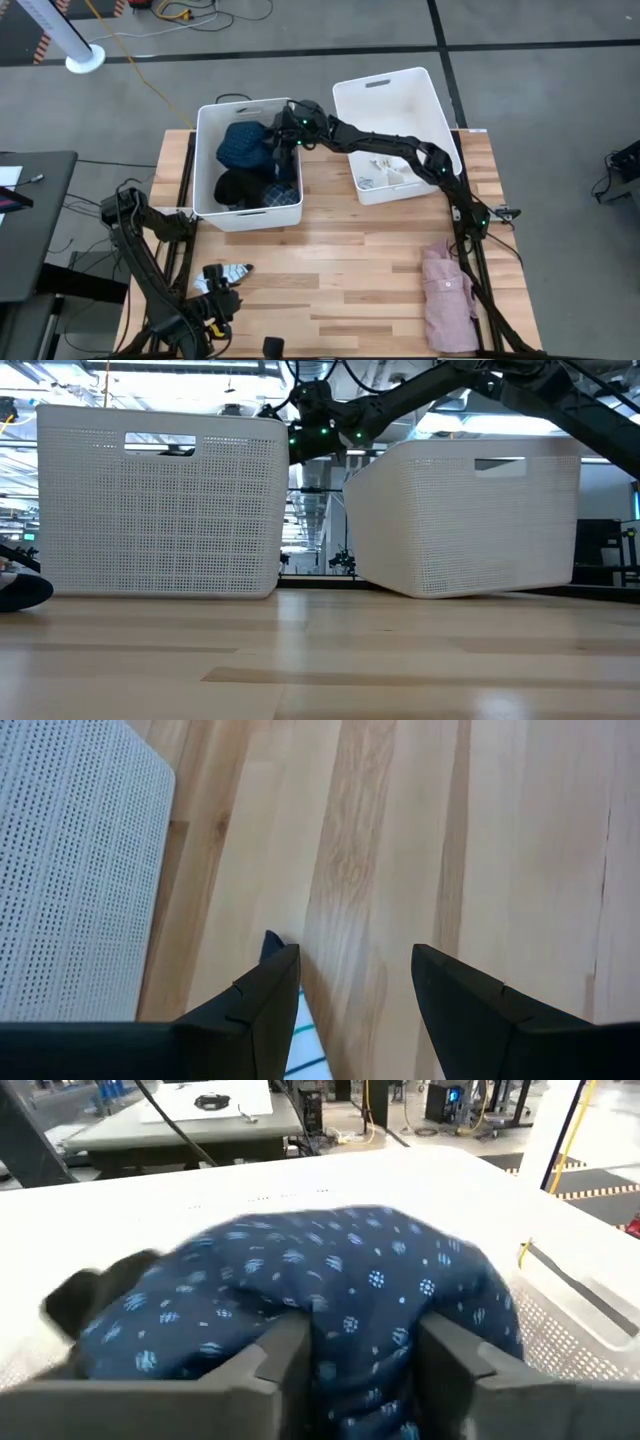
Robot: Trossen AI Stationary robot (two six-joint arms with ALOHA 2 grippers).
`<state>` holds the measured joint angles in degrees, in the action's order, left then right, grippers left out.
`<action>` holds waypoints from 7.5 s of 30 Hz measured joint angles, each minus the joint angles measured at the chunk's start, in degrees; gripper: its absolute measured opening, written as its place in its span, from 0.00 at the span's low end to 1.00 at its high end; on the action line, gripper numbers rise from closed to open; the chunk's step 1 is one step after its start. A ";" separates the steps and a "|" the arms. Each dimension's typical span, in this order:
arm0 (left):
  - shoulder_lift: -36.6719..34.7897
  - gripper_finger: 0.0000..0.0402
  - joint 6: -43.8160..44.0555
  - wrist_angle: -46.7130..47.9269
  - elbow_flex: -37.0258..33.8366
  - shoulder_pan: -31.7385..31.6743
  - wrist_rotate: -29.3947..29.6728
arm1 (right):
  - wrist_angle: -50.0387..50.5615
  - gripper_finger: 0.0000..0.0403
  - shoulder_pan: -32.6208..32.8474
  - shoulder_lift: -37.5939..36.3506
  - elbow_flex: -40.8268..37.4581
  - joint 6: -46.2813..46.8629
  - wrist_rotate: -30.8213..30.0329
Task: Sort clothes
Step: Put the blue clothes into the left bin, then put the striped sock into the right bin
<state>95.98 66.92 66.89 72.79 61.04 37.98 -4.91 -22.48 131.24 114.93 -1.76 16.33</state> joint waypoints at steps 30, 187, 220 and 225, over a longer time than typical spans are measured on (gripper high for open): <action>0.04 0.47 11.27 -1.77 -9.83 0.10 -14.42 | 22.90 0.62 15.75 -22.44 0.07 -16.43 -4.76; 0.02 0.56 -8.74 -12.09 -4.42 -5.82 22.29 | 59.23 0.00 18.18 -52.28 -16.91 -8.52 -61.67; 0.02 0.56 -10.75 -25.03 -9.40 -5.71 24.24 | 83.53 0.01 -14.59 -37.13 -26.14 0.30 -40.46; 0.02 0.56 -10.78 -25.00 -9.38 -5.71 24.43 | 82.42 0.03 -16.78 -37.15 -30.68 0.44 -37.58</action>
<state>96.01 56.14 41.89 63.42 55.33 62.41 77.51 -39.26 94.08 84.25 -1.32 -21.25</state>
